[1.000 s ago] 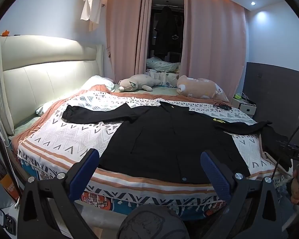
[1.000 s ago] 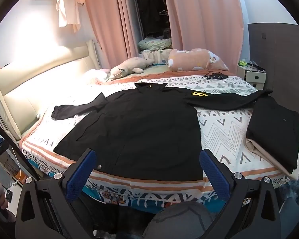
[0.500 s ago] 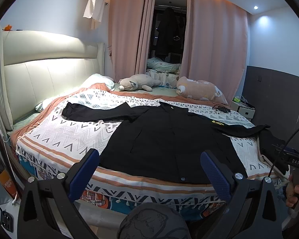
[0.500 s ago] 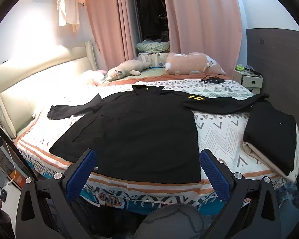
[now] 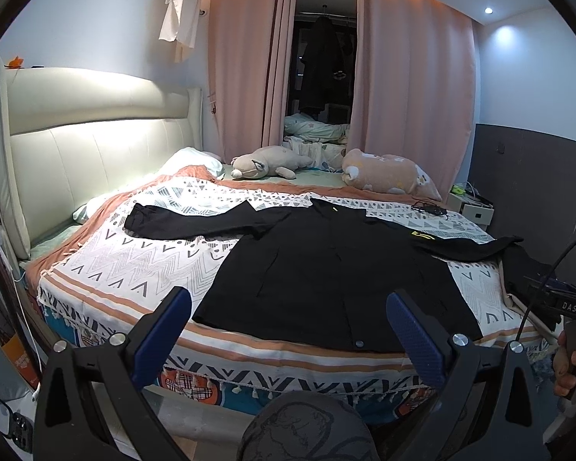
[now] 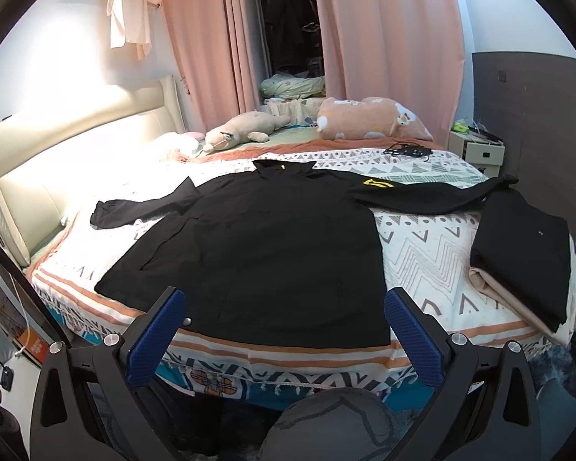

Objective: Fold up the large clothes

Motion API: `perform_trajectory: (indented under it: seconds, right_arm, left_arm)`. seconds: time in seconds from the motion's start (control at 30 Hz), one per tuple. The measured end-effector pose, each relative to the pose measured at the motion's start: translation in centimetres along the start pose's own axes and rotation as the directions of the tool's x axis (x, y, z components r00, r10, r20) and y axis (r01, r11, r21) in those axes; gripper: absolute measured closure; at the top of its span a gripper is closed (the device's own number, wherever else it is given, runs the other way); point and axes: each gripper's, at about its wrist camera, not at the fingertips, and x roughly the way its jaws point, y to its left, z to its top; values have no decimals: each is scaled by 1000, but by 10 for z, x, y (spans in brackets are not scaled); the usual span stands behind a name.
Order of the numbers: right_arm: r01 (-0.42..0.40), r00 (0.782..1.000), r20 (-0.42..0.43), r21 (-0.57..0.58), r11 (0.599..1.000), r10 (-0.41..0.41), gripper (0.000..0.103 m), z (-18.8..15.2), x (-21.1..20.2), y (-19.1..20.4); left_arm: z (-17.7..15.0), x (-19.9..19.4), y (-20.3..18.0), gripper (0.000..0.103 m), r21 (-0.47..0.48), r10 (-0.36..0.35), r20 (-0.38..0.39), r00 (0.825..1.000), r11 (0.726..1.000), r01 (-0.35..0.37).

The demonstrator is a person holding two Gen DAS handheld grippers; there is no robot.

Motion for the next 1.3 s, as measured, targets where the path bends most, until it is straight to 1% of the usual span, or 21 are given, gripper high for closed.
perform_trajectory:
  seconds: [0.4,0.53,0.73,0.97,1.2,1.3]
  right_arm:
    - [13,1000,5,-15,1000,-13,0,-2,0,2]
    - [6,1000,3,-9,1000,-6,0,-3,1,0]
    - [19,1000,-2,-18,1000,-19,0,-4,3,3]
    - [16,1000,20,-7,1000,-16,0,-4,0,3]
    - [0,1000,-2,2,1000,0,0,-8,6,1]
    - [10,1000,-2,-6,1000,-10,0,-6,5,4]
  left_arm:
    - [1,-4,6,0,-10,3,15,1000,1000,-3]
    - [2,-5,7,0,-12,5,15,1000,1000,-5]
    - [2,-4,8,0,-18,0,10,1000,1000,1]
    - [3,-6,9,0,-13,10,14,1000,1000,-10]
    - [1,-6,12,0,-26,5,10,1000,1000,-4]
    - [0,-7,14,0,-25,6,12,1000,1000,-6]
